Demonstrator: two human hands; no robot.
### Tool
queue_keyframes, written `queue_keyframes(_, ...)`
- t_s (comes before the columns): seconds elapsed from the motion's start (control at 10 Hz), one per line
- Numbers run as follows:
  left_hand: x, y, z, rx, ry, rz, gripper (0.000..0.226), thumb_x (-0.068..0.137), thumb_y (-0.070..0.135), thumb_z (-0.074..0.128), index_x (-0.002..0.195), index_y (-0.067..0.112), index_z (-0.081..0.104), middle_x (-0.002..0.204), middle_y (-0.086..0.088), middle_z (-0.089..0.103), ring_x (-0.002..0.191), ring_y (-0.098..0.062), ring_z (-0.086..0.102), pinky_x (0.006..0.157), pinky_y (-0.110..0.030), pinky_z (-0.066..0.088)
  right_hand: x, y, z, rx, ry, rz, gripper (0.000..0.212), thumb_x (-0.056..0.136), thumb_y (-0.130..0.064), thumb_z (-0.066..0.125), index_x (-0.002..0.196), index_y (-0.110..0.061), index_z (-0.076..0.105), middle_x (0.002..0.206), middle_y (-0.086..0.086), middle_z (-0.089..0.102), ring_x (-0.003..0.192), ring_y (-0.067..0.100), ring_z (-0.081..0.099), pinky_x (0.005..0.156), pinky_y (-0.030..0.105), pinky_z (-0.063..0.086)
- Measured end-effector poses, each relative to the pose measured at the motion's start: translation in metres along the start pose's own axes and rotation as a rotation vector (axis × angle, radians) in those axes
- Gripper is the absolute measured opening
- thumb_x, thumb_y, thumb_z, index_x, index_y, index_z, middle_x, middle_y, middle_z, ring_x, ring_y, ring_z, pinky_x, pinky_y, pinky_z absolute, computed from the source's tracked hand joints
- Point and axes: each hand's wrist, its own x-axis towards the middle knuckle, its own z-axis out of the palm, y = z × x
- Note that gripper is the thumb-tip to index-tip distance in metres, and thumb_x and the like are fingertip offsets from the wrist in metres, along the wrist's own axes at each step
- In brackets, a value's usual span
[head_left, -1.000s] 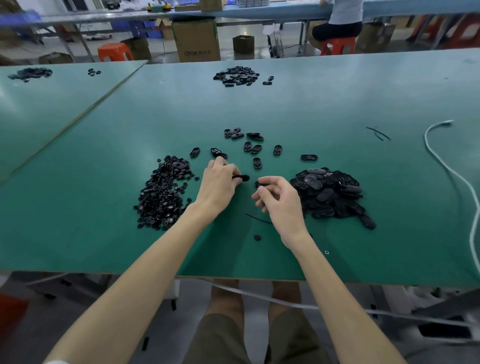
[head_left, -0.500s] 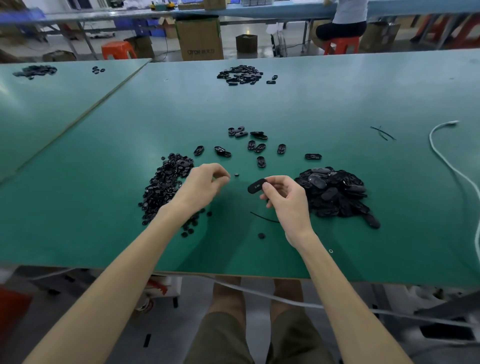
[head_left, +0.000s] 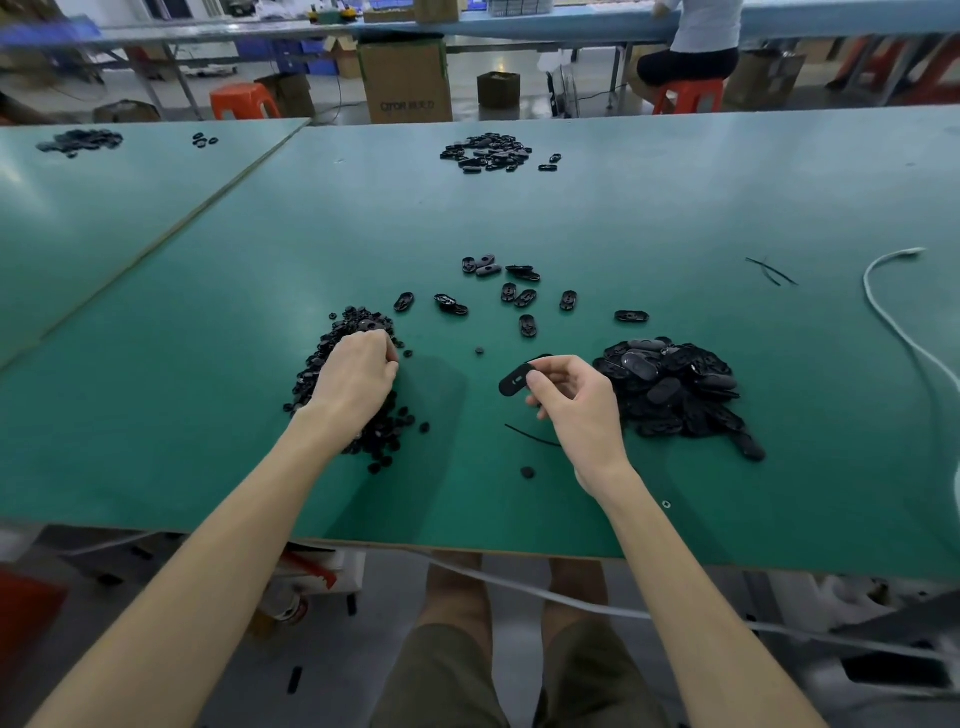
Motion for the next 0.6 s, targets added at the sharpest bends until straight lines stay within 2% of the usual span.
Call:
queue_keyframes(0.1, -0.002, 0.002, 0.0, 0.029, -0.003, 0.01, 0.006, 0.1, 0.009, 0.062, 0.1, 0.004, 0.066, 0.104, -0.012, 0.065, 0.104, -0.03, 0.059, 0.091, -0.04, 0.049, 0.0, 0.0, 0.0, -0.001, 0.004, 0.001, 0.007, 0.099, -0.009, 0.068, 0.1, -0.016, 0.071, 0.084, -0.001, 0.073, 0.071, 0.003, 0.067, 0.065, 0.021, 0.053)
queue_keyframes(0.2, -0.004, 0.003, 0.001, 0.046, 0.025, 0.019, 0.006, 0.1, 0.012, 0.065, 0.101, 0.006, 0.065, 0.107, -0.013, 0.058, 0.106, -0.03, 0.052, 0.093, -0.039, 0.045, -0.001, 0.001, 0.0, -0.002, 0.005, 0.001, 0.007, 0.099, -0.009, 0.068, 0.1, -0.016, 0.071, 0.084, -0.001, 0.073, 0.072, 0.004, 0.067, 0.065, 0.021, 0.054)
queue_keyframes(0.3, -0.006, 0.007, 0.001, -0.071, 0.03, 0.007, 0.005, 0.1, 0.014, 0.065, 0.099, 0.008, 0.064, 0.103, -0.009, 0.061, 0.099, -0.026, 0.056, 0.088, -0.037, 0.047, 0.0, 0.001, -0.001, 0.003, 0.005, 0.002, 0.007, 0.099, -0.009, 0.068, 0.1, -0.016, 0.07, 0.084, -0.001, 0.073, 0.072, 0.004, 0.067, 0.066, 0.021, 0.054)
queue_keyframes(0.4, -0.012, 0.023, -0.002, -0.427, -0.068, -0.042, 0.006, 0.101, 0.015, 0.064, 0.097, 0.014, 0.06, 0.093, -0.002, 0.071, 0.08, -0.017, 0.066, 0.071, -0.023, 0.047, 0.0, 0.001, 0.0, 0.011, 0.007, -0.001, 0.007, 0.099, -0.01, 0.068, 0.1, -0.016, 0.07, 0.084, -0.001, 0.072, 0.071, 0.003, 0.067, 0.065, 0.02, 0.053)
queue_keyframes(0.5, -0.021, 0.044, 0.002, -0.628, -0.151, 0.028, 0.007, 0.099, 0.013, 0.067, 0.098, 0.013, 0.06, 0.089, -0.001, 0.076, 0.073, -0.008, 0.071, 0.057, -0.011, 0.045, 0.001, 0.001, 0.0, 0.022, 0.012, 0.0, 0.006, 0.099, -0.01, 0.069, 0.099, -0.016, 0.07, 0.084, -0.002, 0.072, 0.071, 0.004, 0.067, 0.064, 0.02, 0.053)
queue_keyframes(0.6, -0.028, 0.065, 0.014, -0.771, -0.104, 0.034, 0.011, 0.093, 0.011, 0.074, 0.094, 0.012, 0.064, 0.089, -0.004, 0.074, 0.072, -0.007, 0.067, 0.061, -0.013, 0.046, 0.001, 0.001, 0.0, 0.038, 0.027, 0.0, 0.003, 0.099, -0.011, 0.07, 0.1, -0.013, 0.071, 0.084, -0.001, 0.072, 0.071, 0.005, 0.067, 0.062, 0.02, 0.052)
